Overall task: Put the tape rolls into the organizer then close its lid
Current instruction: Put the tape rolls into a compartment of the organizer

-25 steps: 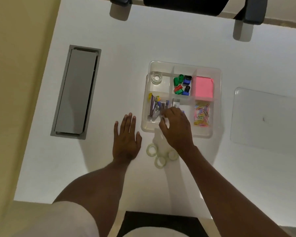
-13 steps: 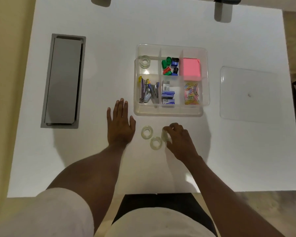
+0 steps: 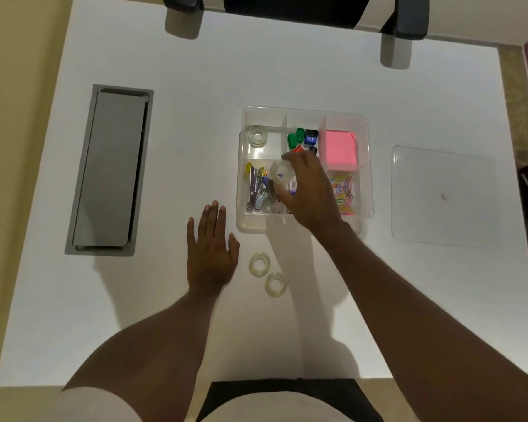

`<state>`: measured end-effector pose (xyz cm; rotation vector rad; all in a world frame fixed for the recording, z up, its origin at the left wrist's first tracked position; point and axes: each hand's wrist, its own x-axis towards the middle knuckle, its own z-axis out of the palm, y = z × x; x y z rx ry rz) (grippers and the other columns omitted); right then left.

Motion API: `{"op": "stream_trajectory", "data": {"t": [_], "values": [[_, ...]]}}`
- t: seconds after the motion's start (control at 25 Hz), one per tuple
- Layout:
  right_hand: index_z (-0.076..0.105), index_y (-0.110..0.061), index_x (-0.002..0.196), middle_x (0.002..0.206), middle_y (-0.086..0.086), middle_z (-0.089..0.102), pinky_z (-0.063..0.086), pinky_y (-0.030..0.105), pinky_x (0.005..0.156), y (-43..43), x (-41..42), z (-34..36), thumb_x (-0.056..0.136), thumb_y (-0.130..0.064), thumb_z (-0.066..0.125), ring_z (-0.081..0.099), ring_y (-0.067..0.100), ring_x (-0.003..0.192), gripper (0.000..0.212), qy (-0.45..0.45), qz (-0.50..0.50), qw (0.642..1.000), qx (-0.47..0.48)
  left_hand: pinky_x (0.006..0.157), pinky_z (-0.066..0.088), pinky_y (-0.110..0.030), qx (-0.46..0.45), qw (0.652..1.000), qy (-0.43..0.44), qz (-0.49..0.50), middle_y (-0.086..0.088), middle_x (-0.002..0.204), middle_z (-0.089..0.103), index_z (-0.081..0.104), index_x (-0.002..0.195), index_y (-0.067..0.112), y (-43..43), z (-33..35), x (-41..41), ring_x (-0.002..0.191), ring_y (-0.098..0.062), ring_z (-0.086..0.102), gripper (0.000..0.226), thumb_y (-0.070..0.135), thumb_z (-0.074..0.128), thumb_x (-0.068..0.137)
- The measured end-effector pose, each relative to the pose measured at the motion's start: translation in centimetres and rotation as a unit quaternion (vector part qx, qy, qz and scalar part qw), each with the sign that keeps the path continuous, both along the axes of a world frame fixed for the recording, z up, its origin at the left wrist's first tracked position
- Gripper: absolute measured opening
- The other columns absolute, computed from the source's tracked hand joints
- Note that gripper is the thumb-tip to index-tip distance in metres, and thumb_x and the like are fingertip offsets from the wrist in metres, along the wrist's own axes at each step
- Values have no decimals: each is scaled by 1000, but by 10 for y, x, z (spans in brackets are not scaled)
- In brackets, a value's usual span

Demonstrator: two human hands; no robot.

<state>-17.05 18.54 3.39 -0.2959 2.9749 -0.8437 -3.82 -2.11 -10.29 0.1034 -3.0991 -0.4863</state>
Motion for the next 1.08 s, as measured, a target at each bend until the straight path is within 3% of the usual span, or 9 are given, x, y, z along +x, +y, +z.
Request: {"op": "stream_trajectory", "data": {"t": [0.12, 0.32, 0.56, 0.84, 1.0, 1.08], "values": [[55, -11, 128, 126, 9, 54, 54, 39, 88, -9, -56, 7, 82, -19, 77, 59, 27, 108, 51, -15, 1, 1000, 18, 136, 12, -54, 1, 1000, -6, 2, -4, 180, 18, 17, 170, 19, -1, -1, -2, 168, -20, 13, 66, 44, 27, 110], [59, -14, 124, 118, 5, 65, 40, 41, 97, -26, -115, -5, 86, -31, 72, 55, 28, 114, 43, -11, 50, 975, 218, 136, 14, -54, -4, 1000, -5, 2, -4, 179, 19, 19, 171, 18, 0, -4, -2, 168, -20, 14, 67, 44, 26, 109], [63, -11, 114, 104, 7, 68, 37, 43, 100, -42, -130, -24, 89, -15, 66, 53, 31, 114, 26, -6, 90, 935, 342, 137, 11, -53, -4, 1000, -15, 2, -2, 180, 15, 16, 171, 20, -1, -8, -2, 169, -18, 10, 69, 41, 35, 108], [64, -11, 112, 103, 7, 66, 38, 42, 93, -48, -124, -23, 83, -9, 63, 55, 30, 105, 29, 24, 75, 949, 307, 137, 10, -52, -7, 1000, -21, 0, -1, 180, 15, 13, 171, 22, -4, -10, -10, 169, -18, 10, 68, 44, 29, 109], [67, -13, 106, 100, 4, 67, 39, 40, 89, -47, -95, -19, 87, -15, 57, 56, 26, 99, 21, 37, 58, 967, 243, 138, 8, -51, -9, 1000, -26, 13, -2, 180, 18, 16, 171, 21, -4, -12, -14, 168, -18, 12, 67, 44, 28, 109], [67, -15, 99, 94, 3, 68, 41, 40, 87, -24, -19, -5, 89, -19, 58, 57, 26, 93, 14, 97, 34, 969, 223, 137, 10, -52, -7, 1000, -7, -10, -2, 180, 18, 17, 171, 20, 12, 1, 28, 168, -18, 13, 67, 44, 27, 109]]}}
